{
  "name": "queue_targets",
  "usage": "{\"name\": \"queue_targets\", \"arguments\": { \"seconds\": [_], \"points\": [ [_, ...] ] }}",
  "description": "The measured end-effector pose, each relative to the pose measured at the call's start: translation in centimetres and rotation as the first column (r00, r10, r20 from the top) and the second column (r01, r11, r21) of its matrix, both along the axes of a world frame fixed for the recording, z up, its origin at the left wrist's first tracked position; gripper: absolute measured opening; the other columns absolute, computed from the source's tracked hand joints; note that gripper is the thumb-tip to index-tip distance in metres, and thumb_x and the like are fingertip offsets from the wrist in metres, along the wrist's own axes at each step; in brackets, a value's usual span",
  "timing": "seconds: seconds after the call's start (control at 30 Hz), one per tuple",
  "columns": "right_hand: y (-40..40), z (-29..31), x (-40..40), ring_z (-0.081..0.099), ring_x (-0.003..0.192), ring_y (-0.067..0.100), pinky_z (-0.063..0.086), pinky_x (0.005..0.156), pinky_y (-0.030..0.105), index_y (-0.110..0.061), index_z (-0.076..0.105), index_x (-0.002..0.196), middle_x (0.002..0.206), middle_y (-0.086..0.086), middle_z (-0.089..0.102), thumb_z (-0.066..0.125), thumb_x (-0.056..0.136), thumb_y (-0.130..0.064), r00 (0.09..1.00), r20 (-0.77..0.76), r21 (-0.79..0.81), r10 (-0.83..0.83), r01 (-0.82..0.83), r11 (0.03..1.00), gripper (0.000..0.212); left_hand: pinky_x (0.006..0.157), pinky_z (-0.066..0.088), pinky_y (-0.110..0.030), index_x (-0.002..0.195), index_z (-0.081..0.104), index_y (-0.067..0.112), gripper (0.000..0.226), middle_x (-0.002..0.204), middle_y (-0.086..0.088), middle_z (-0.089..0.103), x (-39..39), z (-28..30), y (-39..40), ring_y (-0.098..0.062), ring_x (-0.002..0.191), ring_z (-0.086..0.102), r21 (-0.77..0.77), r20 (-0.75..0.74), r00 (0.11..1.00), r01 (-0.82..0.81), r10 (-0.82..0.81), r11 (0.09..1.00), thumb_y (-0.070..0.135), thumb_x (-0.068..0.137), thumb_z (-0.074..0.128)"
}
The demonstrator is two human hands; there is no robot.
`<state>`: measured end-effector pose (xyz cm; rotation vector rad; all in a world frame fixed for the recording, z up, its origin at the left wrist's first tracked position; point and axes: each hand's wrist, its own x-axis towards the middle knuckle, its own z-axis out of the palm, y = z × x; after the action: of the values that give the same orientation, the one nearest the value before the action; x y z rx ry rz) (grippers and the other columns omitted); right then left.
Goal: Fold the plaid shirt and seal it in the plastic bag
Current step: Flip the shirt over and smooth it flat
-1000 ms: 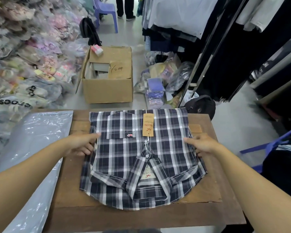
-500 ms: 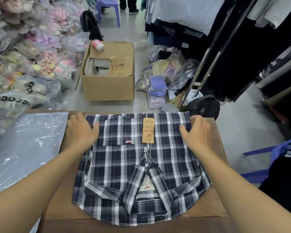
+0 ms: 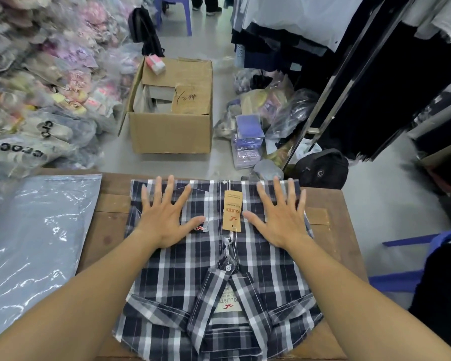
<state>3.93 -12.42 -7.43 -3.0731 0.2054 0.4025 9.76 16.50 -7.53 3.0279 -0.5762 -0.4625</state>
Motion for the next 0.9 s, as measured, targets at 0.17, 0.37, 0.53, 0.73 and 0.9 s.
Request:
{"name": "queue_targets", "arguments": {
  "seconds": [0.17, 0.37, 0.53, 0.73, 0.9],
  "points": [
    [-1.1, 0.4, 0.0, -0.029, 0.150, 0.029, -0.016, 0.121, 0.055, -0.043, -0.013, 0.156, 0.166, 0.004, -0.025, 0.005, 0.085, -0.086, 0.994, -0.102, 0.104, -0.036, 0.047, 0.993, 0.086, 0.116, -0.014, -0.065, 0.151, -0.022, 0.040, 0.102, 0.158, -0.005, -0.032, -0.6, 0.4, -1.3, -0.036, 0.144, -0.033, 0.036, -0.100, 0.988, 0.125, -0.121, 0.992, 0.096, 0.069, 0.003],
    [-2.6, 2.8, -1.7, 0.011, 0.151, 0.033, 0.017, 0.121, 0.050, -0.025, 0.018, 0.159, 0.165, 0.010, 0.016, 0.044, 0.096, -0.062, 0.951, 0.063, 0.337, -0.303, 0.265, 0.904, 0.077, 0.120, -0.015, -0.052, 0.155, -0.016, 0.028, 0.116, 0.162, -0.001, -0.029, -1.7, 3.5, -2.6, -0.025, 0.148, -0.028, -0.168, -0.153, 0.966, 0.181, -0.207, 0.969, 0.094, 0.072, 0.030],
    [-4.9, 4.1, -5.3, 0.051, 0.121, 0.031, 0.044, 0.098, 0.042, -0.011, 0.042, 0.136, 0.134, 0.009, 0.050, 0.069, 0.087, -0.045, 0.823, -0.101, 0.488, -0.559, 0.531, 0.693, 0.066, 0.118, -0.016, -0.057, 0.148, -0.030, 0.040, 0.146, 0.158, 0.003, -0.036, -3.6, 3.8, -4.0, -0.028, 0.144, -0.035, -0.080, -0.361, 0.868, 0.337, -0.342, 0.938, 0.093, 0.047, 0.062],
    [-5.2, 4.9, -7.4, 0.066, 0.102, 0.027, 0.052, 0.094, 0.044, -0.016, 0.053, 0.108, 0.116, 0.008, 0.065, 0.075, 0.086, -0.024, 0.731, -0.367, 0.634, -0.575, 0.649, 0.421, 0.033, 0.116, -0.019, -0.062, 0.148, -0.032, 0.035, 0.156, 0.159, -0.004, -0.035, -4.2, 4.4, -6.4, -0.034, 0.141, -0.039, -0.005, -0.429, 0.858, 0.309, -0.281, 0.951, 0.072, 0.047, 0.083],
    [-5.2, 7.6, -8.6, 0.076, 0.092, 0.033, 0.057, 0.093, 0.054, -0.002, 0.066, 0.108, 0.097, 0.014, 0.079, 0.075, 0.084, -0.013, 0.690, -0.455, 0.728, -0.563, 0.653, 0.211, 0.028, 0.118, -0.016, -0.061, 0.148, -0.030, 0.038, 0.160, 0.161, 0.000, -0.031, -4.0, 4.0, -6.1, -0.031, 0.143, -0.036, -0.041, -0.408, 0.865, 0.303, -0.293, 0.952, 0.074, 0.042, 0.084]
  ]
}}
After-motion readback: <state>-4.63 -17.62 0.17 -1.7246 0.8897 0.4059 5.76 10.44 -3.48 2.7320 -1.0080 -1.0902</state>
